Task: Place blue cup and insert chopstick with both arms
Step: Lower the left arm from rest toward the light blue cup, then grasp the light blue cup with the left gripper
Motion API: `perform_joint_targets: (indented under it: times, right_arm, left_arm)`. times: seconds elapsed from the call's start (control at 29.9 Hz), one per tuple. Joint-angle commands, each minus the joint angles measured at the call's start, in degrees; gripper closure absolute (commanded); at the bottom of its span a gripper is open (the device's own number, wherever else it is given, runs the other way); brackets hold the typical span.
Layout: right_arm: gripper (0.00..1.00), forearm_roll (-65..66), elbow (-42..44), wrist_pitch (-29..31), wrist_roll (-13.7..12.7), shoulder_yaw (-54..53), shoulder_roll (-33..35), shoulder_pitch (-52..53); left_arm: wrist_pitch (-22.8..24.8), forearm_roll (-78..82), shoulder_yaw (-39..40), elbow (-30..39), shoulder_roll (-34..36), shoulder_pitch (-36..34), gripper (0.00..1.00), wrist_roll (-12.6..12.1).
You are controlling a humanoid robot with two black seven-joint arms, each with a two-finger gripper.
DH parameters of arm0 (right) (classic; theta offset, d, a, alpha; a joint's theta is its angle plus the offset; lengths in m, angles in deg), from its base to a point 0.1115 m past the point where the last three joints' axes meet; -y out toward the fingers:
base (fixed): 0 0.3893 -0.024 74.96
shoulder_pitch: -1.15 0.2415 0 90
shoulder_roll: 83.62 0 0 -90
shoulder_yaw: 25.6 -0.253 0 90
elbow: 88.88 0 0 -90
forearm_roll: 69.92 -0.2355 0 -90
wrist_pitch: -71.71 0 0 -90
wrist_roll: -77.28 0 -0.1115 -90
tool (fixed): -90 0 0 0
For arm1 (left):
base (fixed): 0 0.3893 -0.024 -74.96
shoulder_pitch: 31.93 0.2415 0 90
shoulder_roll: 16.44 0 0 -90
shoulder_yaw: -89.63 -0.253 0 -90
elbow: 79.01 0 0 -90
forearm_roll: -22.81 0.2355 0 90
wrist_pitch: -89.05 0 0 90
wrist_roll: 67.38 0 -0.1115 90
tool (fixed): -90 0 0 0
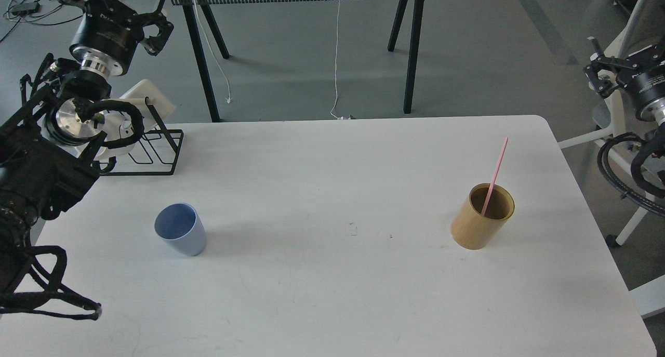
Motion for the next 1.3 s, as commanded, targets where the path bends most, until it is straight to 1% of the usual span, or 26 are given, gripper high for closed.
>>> perform_joint_targets:
  times: [0.0, 0.23, 0.3, 0.4, 0.47, 0.57, 0.7, 0.84, 0.9, 1.14, 1.27]
  right_arm:
    - [0.01, 0.08, 0.0, 0.0, -0.22, 0.35, -0.2, -0.05]
    - [0.01, 0.08, 0.09, 0.0, -0.05, 0.26, -0.02, 0.03]
    - [0.01, 0.08, 0.09, 0.0, 0.04, 0.26, 0.06, 0.03]
    - [0.01, 0.16, 0.09, 0.0, 0.04, 0.35, 0.06, 0.03]
    - [0.01, 0.16, 0.17, 0.0, -0.04, 0.44, 0.15, 0.03]
    - [0.01, 0.16, 0.17, 0.0, -0.04, 0.53, 0.15, 0.03]
    - [0.01, 0.16, 0.09, 0.0, -0.04, 0.44, 0.15, 0.03]
    - [0.01, 0.16, 0.09, 0.0, 0.04, 0.44, 0.15, 0.03]
    - [0.01, 0.16, 0.0, 0.0, 0.04, 0.53, 0.15, 0.03]
    - [0.01, 0.16, 0.0, 0.0, 0.04, 0.62, 0.15, 0.12]
    - [0.01, 0.16, 0.0, 0.0, 0.04, 0.62, 0.15, 0.12]
  left_arm:
    - [-0.01, 0.04, -0.24, 0.0, -0.07, 0.02, 0.0, -0.15]
    - [-0.01, 0.04, -0.77, 0.17, 0.81, -0.16, 0.0, -0.68]
    - [-0.01, 0.22, -1.12, 1.57, 1.34, -0.16, 0.0, -0.94]
    - [-0.01, 1.71, -1.47, 6.66, 4.66, 0.19, 0.0, -0.59]
    - [-0.01, 5.3, -3.48, 11.31, 8.0, 0.19, 0.0, -0.24]
    - [-0.01, 11.19, -4.29, 17.3, 12.05, 0.11, 0.01, -0.07]
    - [-0.01, 22.77, -4.37, 24.59, 17.67, 0.28, 0.01, -0.07]
    - [-0.01, 34.03, -4.46, 29.61, 22.69, 1.33, 0.01, -0.07]
    - [-0.01, 38.78, -4.55, 31.98, 24.36, 2.56, 0.01, -0.07]
    - [-0.01, 60.04, -4.46, 46.21, 32.88, 10.02, 0.01, -0.07]
    - [-0.01, 70.33, -4.46, 51.14, 36.66, 14.77, 0.01, -0.07]
